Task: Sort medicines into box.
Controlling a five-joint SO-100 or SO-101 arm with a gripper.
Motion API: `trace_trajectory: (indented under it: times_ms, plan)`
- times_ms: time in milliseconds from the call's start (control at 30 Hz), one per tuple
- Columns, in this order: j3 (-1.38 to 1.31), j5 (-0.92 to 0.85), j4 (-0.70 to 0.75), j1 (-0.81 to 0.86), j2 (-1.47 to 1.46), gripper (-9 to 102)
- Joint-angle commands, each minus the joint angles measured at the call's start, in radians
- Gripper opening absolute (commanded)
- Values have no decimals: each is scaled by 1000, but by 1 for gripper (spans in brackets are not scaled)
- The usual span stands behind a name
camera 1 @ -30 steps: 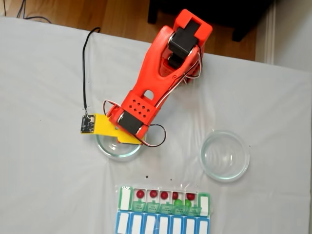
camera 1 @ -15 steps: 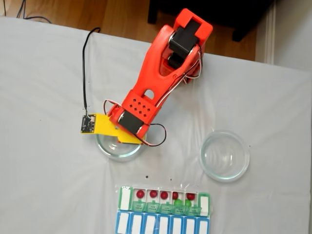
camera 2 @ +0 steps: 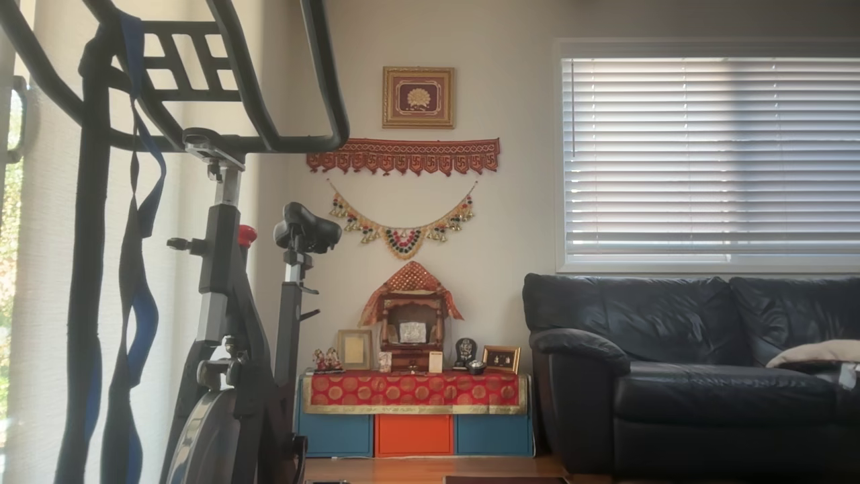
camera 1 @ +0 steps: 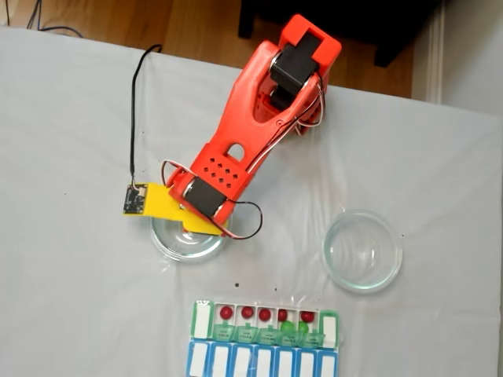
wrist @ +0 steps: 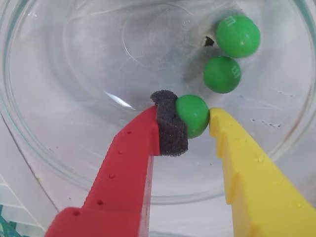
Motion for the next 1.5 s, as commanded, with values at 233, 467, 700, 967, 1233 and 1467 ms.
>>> trace_trajectory:
  times_ms: [233, 467, 700, 967, 1233, 1467]
  plan:
    - [-471, 0, 221, 8, -66, 1]
    - [-706, 94, 345, -129, -156, 1]
    - [-848, 261, 360, -298, -222, 1]
    - [-930, 347, 364, -391, -336, 1]
    - [-931, 374, 316, -445, -356, 1]
    - [-928, 407, 259, -483, -393, 1]
